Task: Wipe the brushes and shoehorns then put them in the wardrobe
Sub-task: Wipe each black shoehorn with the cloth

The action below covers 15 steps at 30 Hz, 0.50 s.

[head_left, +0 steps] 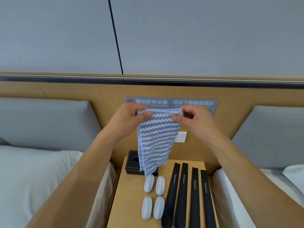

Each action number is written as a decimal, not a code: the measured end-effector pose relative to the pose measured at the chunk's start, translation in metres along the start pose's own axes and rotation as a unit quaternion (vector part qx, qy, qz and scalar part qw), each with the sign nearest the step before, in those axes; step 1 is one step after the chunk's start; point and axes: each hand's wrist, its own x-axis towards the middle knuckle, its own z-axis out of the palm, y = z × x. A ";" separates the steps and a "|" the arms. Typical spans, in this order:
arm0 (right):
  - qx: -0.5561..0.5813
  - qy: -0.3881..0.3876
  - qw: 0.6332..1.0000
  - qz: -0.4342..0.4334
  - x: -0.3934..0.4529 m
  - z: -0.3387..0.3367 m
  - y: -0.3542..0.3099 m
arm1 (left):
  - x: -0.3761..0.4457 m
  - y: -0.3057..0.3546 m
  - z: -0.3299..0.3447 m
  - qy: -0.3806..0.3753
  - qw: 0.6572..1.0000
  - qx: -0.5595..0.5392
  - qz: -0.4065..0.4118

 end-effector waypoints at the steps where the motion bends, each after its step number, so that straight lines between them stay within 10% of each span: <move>1: 0.011 -0.002 1.000 -0.002 0.002 0.001 -0.001 | -0.001 0.000 -0.001 0.002 1.000 -0.009 -0.006; 15: 0.241 -0.199 0.922 0.228 0.002 0.017 0.013 | 0.012 -0.007 0.005 0.015 0.982 -0.119 -0.143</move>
